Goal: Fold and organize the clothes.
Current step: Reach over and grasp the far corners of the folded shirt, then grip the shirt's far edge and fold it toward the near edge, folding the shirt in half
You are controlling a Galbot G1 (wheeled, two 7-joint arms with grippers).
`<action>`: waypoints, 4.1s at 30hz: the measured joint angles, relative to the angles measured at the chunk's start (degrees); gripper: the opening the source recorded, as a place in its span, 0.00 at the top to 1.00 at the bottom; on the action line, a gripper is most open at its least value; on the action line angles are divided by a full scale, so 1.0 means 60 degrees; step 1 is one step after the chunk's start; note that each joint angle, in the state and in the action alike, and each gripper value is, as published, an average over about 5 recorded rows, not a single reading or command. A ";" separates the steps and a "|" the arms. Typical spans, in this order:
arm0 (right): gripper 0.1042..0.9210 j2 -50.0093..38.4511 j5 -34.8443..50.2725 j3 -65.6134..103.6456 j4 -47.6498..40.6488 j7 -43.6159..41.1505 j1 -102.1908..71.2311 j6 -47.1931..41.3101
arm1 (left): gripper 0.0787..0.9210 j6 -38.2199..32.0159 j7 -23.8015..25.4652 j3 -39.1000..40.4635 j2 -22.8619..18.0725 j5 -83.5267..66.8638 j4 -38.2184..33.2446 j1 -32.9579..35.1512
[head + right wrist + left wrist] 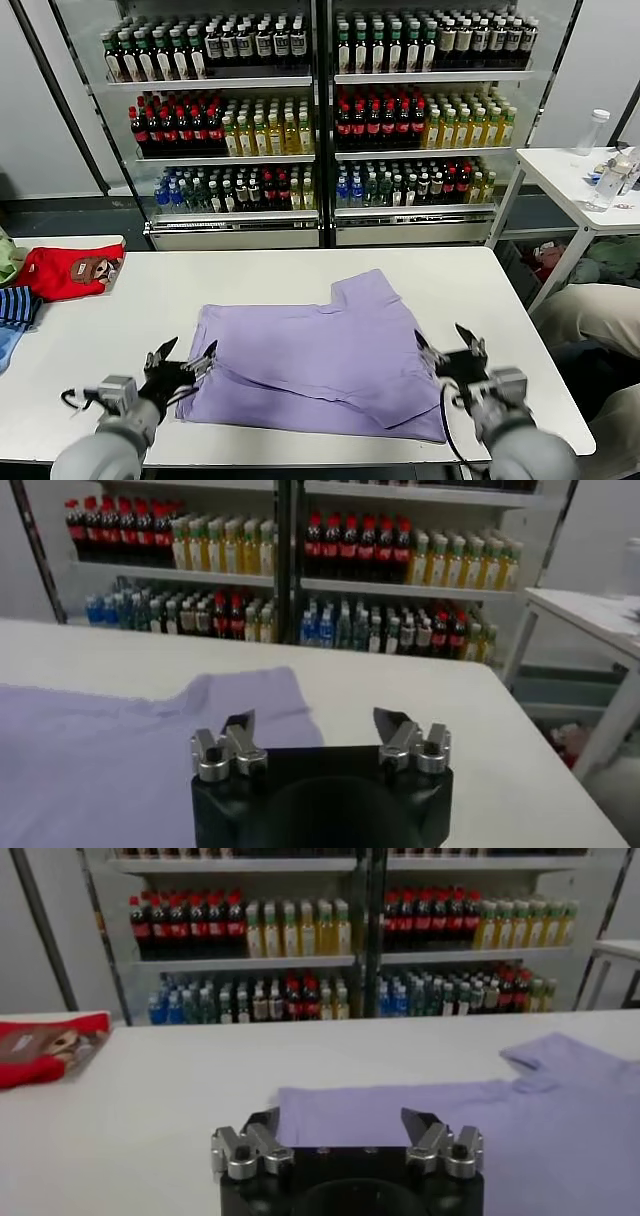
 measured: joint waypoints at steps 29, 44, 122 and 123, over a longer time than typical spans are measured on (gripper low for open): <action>0.12 0.3290 -0.1601 -0.1783 -0.7802 -0.0044 0.5392 0.0377 | 0.12 -0.0172 0.2738 0.0988 0.0049 0.1426 0.5402 -0.4158; 0.35 0.3620 -0.1672 -0.1780 -0.8599 0.0156 0.5694 0.0402 | 0.26 -0.0206 0.3147 0.1122 0.0068 0.1587 0.5989 -0.4542; 0.98 0.0404 -0.0772 -0.0727 0.0546 0.0882 -0.1188 0.0039 | 0.99 -0.1230 0.2835 -0.0551 0.0213 0.0975 0.2083 -0.0164; 0.98 0.0400 -0.0789 -0.0737 0.0556 0.0879 -0.1243 0.0031 | 0.99 -0.1204 0.2849 -0.0560 0.0223 0.1008 0.2074 -0.0143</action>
